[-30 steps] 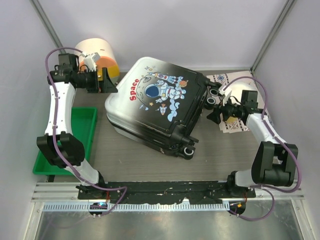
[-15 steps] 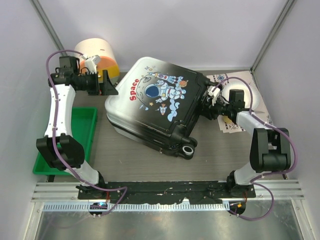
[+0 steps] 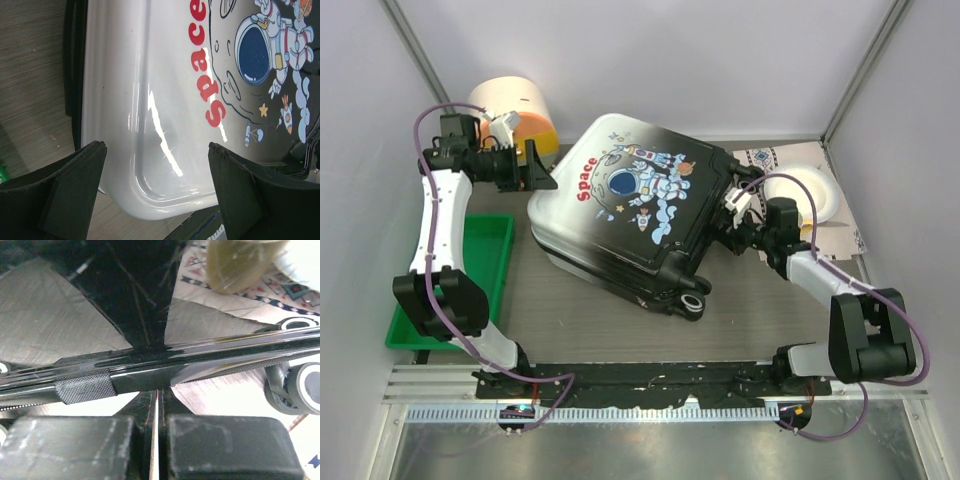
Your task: Open, take out, and arrange the luggage
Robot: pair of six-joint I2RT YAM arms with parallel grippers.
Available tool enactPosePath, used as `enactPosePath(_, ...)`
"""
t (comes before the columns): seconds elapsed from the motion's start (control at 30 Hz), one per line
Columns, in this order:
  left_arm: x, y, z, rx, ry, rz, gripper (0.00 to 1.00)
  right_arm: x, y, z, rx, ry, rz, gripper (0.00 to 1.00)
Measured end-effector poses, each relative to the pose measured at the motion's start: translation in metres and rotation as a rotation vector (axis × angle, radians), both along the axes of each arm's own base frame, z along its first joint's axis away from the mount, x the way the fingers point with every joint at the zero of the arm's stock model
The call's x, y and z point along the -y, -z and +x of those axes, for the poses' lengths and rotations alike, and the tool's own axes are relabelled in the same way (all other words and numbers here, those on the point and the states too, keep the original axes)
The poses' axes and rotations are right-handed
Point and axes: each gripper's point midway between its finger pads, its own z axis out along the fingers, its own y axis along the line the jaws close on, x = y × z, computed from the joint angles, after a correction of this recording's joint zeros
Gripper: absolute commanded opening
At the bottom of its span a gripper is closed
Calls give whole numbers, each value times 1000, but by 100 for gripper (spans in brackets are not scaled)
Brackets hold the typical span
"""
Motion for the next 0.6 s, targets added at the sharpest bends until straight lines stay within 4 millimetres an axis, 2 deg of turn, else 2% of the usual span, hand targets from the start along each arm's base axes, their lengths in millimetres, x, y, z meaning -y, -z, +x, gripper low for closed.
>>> enactPosePath(0.1,0,-7,4,15,-3,0,88,-12,-1,-12,6,23,4,1)
enactPosePath(0.23,9,-27,3,77,48,27,88,-40,-1,-31,-36,-13,48,1)
enactPosePath(0.3,27,-38,-4,126,130,64,88,-53,-3,-39,-61,-41,75,1)
enactPosePath(0.4,72,-48,-25,194,318,119,87,-65,-5,-46,-91,-56,107,1)
enactPosePath(0.5,109,-44,-53,232,483,168,86,-70,-6,-49,-116,-44,122,1)
enactPosePath(0.6,126,-34,-80,262,581,232,86,-64,-11,-47,-78,-17,99,1)
